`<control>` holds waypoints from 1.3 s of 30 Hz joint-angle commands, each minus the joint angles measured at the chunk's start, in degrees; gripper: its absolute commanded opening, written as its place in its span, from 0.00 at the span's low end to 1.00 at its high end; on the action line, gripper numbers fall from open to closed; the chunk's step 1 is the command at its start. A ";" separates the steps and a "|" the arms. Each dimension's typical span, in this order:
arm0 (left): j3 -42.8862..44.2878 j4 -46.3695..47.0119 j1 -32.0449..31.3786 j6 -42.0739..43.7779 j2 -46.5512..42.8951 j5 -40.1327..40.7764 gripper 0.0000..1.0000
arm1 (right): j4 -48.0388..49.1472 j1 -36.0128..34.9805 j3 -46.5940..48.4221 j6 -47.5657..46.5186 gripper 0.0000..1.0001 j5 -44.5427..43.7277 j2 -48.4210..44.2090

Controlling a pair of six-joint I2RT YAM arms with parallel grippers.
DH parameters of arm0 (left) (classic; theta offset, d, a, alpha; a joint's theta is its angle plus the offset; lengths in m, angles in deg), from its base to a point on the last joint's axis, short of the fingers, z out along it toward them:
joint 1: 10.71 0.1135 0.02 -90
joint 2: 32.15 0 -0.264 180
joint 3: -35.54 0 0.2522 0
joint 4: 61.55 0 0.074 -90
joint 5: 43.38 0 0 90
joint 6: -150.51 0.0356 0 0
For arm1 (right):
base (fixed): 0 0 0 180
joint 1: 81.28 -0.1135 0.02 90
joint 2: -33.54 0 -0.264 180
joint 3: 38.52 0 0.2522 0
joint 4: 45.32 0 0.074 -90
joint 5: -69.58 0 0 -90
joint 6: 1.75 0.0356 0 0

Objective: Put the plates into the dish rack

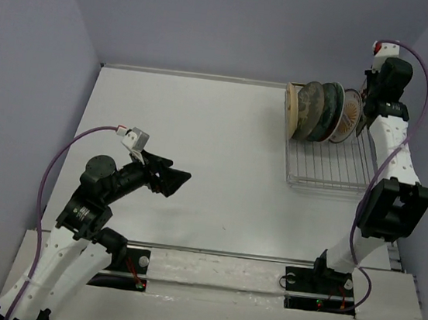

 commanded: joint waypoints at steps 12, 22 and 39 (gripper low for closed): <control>-0.35 2.35 0.45 -0.18 -0.39 -1.77 0.99 | 18.84 -0.21 -8.89 6.02 0.07 2.55 -9.52; -0.35 2.17 0.72 -0.18 -0.30 -1.42 0.99 | 19.11 -0.21 -14.43 14.99 0.07 2.64 -6.80; -0.44 2.08 1.42 -0.70 -0.22 1.83 0.99 | 7.95 1.90 -10.57 31.15 1.00 -6.50 -8.55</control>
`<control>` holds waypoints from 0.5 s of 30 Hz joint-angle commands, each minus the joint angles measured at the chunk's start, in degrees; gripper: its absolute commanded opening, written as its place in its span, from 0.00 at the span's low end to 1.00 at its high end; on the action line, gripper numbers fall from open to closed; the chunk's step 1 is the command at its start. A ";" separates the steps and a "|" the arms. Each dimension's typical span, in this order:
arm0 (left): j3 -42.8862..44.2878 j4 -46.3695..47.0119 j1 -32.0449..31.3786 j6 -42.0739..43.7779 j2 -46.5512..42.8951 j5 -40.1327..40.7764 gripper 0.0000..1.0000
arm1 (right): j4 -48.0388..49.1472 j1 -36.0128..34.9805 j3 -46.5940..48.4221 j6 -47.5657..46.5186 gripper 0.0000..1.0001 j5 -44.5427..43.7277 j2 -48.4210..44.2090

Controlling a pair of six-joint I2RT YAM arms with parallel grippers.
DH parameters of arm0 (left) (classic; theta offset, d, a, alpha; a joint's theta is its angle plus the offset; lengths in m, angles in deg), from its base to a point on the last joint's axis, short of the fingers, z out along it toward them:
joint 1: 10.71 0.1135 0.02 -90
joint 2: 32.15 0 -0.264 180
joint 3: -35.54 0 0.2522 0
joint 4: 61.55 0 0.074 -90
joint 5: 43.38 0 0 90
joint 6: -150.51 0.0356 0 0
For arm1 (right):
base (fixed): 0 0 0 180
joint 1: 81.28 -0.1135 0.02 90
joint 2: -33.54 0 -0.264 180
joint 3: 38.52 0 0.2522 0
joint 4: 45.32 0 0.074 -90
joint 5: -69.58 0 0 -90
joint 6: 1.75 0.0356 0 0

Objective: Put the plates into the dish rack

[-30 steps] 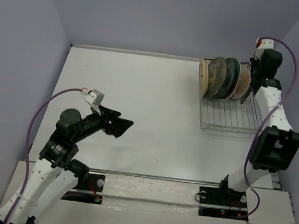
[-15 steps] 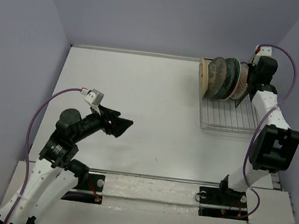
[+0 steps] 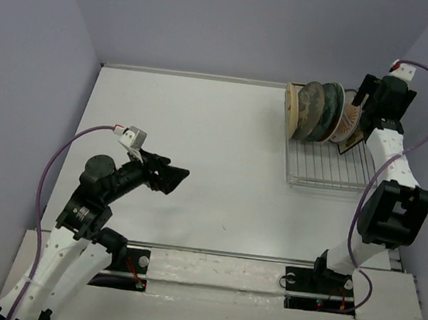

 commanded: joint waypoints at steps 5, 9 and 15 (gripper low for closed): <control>0.00 1.45 0.35 -0.53 -0.74 3.33 0.99 | -5.21 0.10 2.52 17.35 1.00 1.89 -14.60; 0.52 1.27 0.44 -0.35 -1.80 5.00 0.99 | -3.98 0.10 -6.51 23.58 1.00 15.56 -26.39; 3.77 1.01 0.35 -0.53 -3.20 9.30 0.99 | 6.47 0.10 -20.49 38.43 1.00 41.42 -43.62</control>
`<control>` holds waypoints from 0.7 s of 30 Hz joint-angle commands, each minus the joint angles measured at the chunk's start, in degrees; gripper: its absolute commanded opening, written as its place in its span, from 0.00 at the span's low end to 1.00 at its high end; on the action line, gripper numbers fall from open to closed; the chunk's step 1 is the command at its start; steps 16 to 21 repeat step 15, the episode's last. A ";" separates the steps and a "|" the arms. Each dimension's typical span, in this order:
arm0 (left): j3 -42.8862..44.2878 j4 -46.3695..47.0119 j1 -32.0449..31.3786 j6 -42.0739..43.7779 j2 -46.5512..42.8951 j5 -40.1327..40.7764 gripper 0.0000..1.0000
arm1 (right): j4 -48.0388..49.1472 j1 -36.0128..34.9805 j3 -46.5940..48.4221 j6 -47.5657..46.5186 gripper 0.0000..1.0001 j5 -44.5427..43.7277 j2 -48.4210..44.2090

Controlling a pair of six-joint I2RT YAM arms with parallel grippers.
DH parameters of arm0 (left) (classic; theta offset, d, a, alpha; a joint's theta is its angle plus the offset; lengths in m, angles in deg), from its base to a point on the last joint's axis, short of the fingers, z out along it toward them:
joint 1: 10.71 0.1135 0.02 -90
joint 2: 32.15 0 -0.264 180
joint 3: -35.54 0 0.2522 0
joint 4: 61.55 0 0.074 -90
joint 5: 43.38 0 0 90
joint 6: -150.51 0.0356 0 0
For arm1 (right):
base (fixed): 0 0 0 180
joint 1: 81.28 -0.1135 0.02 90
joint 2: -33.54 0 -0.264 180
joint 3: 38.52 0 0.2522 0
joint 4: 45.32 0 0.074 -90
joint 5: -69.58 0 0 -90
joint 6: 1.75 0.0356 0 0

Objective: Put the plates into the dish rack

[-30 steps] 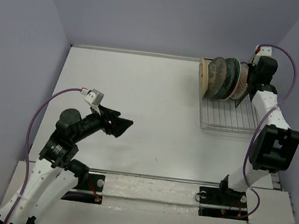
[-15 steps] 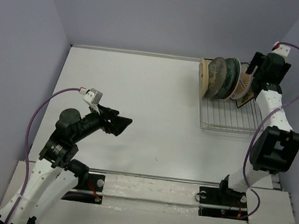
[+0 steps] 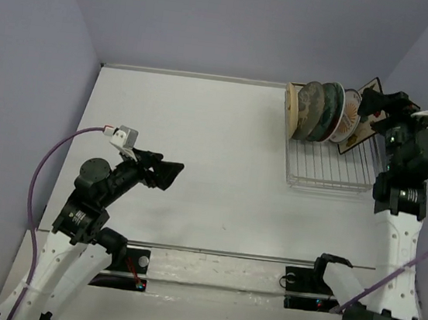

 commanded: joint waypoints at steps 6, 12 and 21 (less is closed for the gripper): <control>7.86 0.72 0.37 -0.64 -3.89 8.78 0.99 | 13.26 0.02 -22.17 24.04 1.00 38.95 -22.35; 8.31 0.80 0.28 -0.81 -7.06 11.95 0.99 | 4.75 0.02 -26.41 20.63 1.00 40.11 -36.76; 7.60 2.82 0.28 -1.96 -6.80 11.52 0.99 | 0.70 0.02 -24.40 18.86 1.00 39.32 -38.46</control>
